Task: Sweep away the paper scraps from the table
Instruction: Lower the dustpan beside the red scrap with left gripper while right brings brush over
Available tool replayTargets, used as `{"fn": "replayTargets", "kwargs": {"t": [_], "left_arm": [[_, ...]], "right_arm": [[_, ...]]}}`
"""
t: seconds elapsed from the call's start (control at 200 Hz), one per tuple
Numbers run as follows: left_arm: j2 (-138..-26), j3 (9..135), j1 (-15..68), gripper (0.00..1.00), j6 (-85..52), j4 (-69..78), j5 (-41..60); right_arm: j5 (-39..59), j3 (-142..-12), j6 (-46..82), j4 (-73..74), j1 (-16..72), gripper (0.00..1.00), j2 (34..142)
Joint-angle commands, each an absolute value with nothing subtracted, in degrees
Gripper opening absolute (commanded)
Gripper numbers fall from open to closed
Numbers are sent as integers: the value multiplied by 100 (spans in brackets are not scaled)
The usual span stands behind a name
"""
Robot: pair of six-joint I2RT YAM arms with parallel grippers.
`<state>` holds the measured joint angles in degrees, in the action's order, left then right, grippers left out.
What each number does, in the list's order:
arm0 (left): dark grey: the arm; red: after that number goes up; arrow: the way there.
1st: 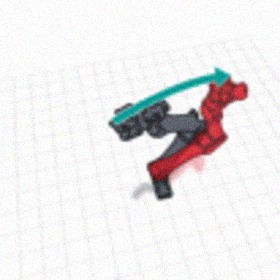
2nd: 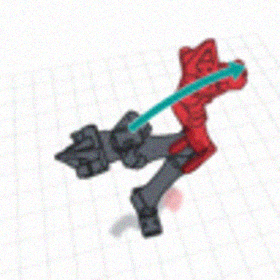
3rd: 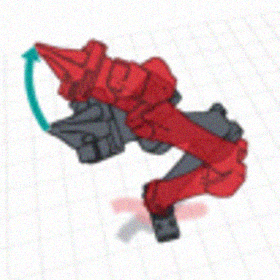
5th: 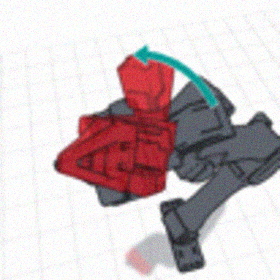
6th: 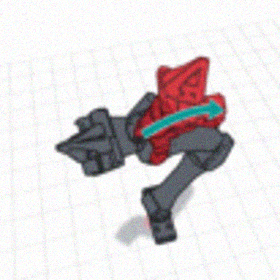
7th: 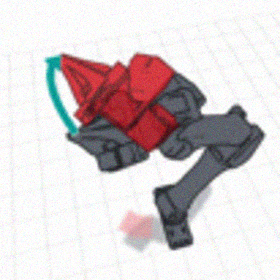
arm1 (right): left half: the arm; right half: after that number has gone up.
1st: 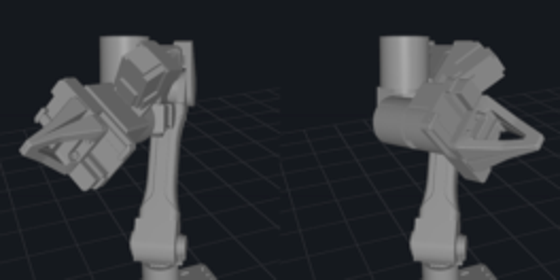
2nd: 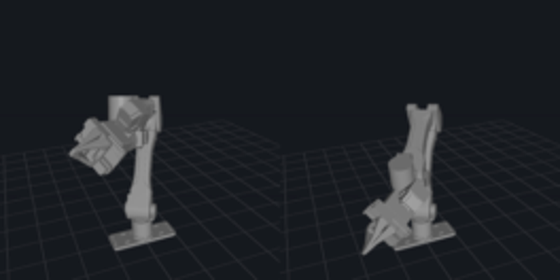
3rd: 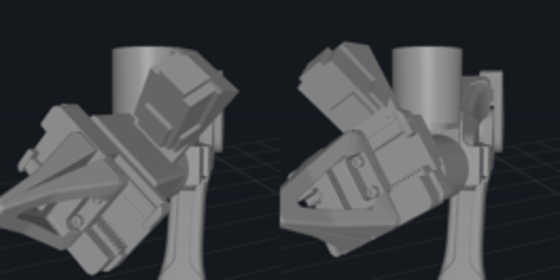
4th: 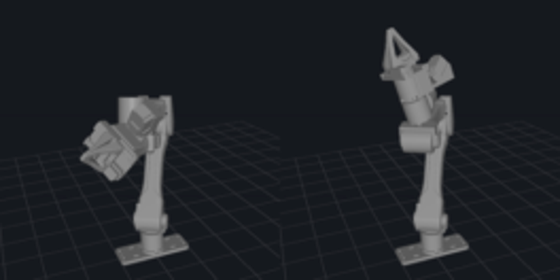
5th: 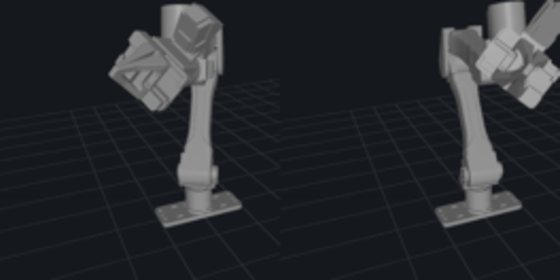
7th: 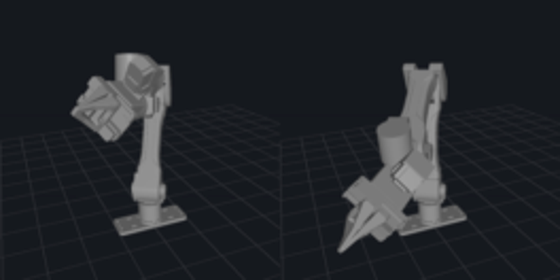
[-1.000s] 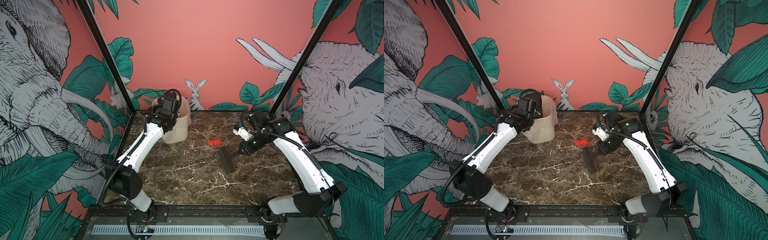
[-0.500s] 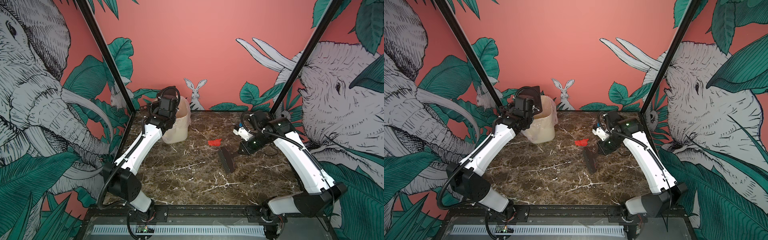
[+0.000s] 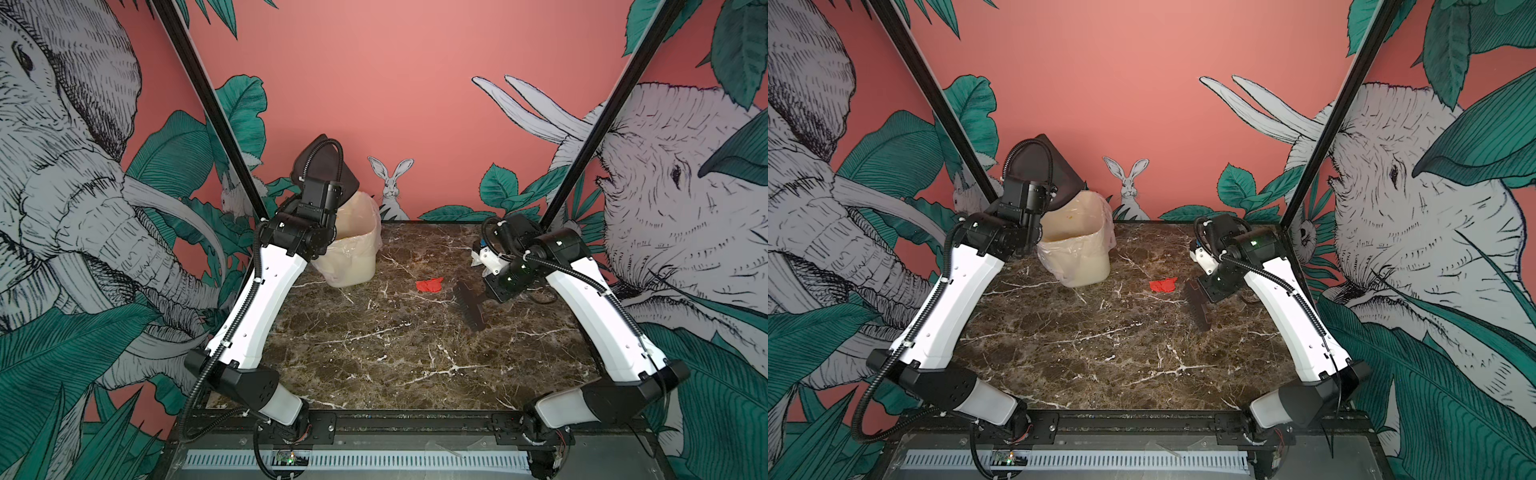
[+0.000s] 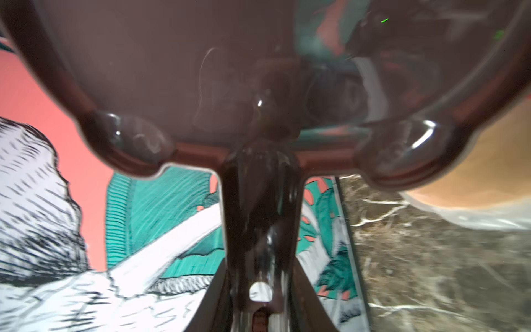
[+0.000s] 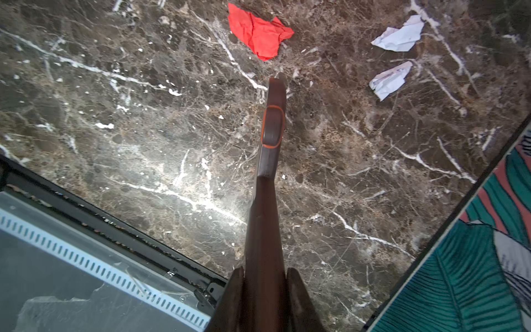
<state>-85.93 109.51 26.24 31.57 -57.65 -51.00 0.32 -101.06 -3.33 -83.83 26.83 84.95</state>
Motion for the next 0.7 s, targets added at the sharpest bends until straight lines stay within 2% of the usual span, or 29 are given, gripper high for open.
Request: {"fn": "replayTargets", "kwargs": {"t": [0.0,0.34,0.695], "left_arm": [[-8200,11008,2945,0,1974,-6434,-4461],[-7564,9658,4260,0,91,-7385,-3568],[-7067,7821,5082,0,-1395,-7416,-2775]], "right_arm": [[-781,-10361,-444,-8379,2842,0,8732],[-1610,-10670,-704,-7779,2962,0,9481],[-1510,-11262,-994,-7370,2995,0,10485]]}}
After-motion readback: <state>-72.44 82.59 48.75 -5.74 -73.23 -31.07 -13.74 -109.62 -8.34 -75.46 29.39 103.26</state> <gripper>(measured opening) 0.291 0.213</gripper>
